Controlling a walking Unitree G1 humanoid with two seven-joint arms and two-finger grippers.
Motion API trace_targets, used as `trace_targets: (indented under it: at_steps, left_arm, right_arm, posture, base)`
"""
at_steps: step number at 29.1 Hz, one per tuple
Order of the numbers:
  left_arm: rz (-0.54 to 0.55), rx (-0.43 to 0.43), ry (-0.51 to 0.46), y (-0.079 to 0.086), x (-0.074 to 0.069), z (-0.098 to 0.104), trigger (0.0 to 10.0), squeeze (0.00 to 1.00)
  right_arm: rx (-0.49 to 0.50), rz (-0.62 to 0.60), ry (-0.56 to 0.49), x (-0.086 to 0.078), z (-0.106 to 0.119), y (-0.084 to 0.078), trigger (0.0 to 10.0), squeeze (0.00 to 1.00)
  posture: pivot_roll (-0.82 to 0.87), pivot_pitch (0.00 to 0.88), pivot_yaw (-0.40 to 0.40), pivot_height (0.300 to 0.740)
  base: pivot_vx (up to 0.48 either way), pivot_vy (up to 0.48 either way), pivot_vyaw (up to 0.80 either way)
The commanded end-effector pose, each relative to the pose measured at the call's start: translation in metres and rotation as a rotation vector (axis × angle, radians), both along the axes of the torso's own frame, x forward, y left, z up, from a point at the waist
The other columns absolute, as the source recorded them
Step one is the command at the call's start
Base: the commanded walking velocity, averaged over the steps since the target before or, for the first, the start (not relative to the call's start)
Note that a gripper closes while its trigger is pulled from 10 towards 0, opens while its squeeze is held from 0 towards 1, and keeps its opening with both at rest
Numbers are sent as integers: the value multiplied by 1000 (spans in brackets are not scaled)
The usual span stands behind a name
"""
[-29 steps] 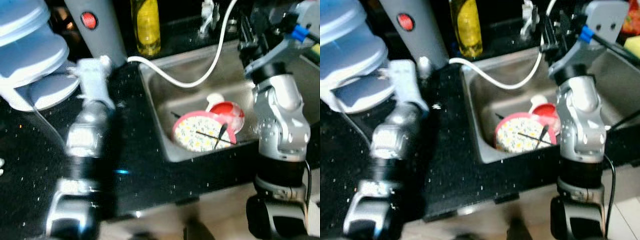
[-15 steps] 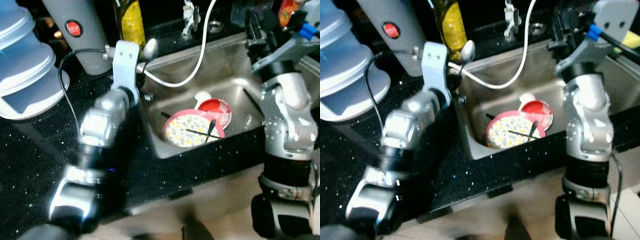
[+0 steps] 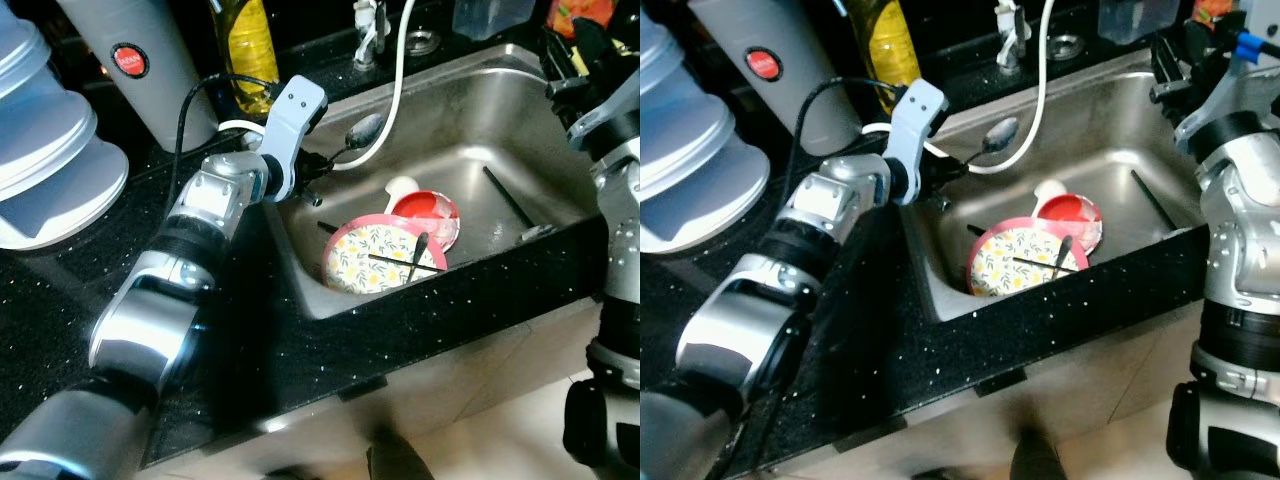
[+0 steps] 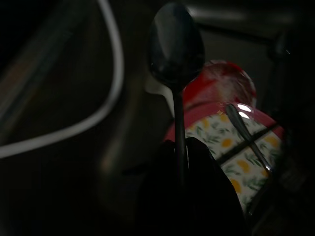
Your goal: Kitchen organization
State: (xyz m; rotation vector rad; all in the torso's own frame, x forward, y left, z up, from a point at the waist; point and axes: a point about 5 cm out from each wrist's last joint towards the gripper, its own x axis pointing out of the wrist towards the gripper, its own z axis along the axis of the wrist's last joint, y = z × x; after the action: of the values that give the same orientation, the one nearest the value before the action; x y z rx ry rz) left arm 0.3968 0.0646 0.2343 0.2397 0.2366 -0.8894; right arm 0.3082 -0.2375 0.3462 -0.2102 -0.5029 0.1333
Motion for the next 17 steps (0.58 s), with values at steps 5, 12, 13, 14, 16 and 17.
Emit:
trace_targets:
  at_steps: [5,12,13,14,16,17]
  left_arm:
    - [-73,-26,11,-4,-1,1,10000,1000]
    - [58,-140,-158,49,9,48,10000,0]
    - [58,-140,-158,49,9,48,10000,0]
    - [152,-93,-180,62,13,48,10000,0]
    - [262,-4,-199,79,16,42,10000,0]
    - [262,-4,-199,79,16,42,10000,0]
  right_arm:
    - [-29,134,-24,-4,2,25,10000,0]
    - [29,250,-89,-5,13,37,10000,0]
    - [29,250,-89,-5,13,37,10000,0]
    - [39,274,-92,-5,13,40,10000,0]
    - [51,314,-89,-5,13,46,10000,0]
    - [51,314,-89,-5,13,46,10000,0]
  posture:
    - [-298,106,191,740]
    - [-256,85,174,740]
    - [-256,85,174,740]
    - [-250,82,170,740]
    - [-241,83,166,740]
    - [-241,83,166,740]
  base:
    - [0,0,0]
    - [0,0,0]
    - [0,0,0]
    - [0,0,0]
    - [0,0,0]
    - [0,0,0]
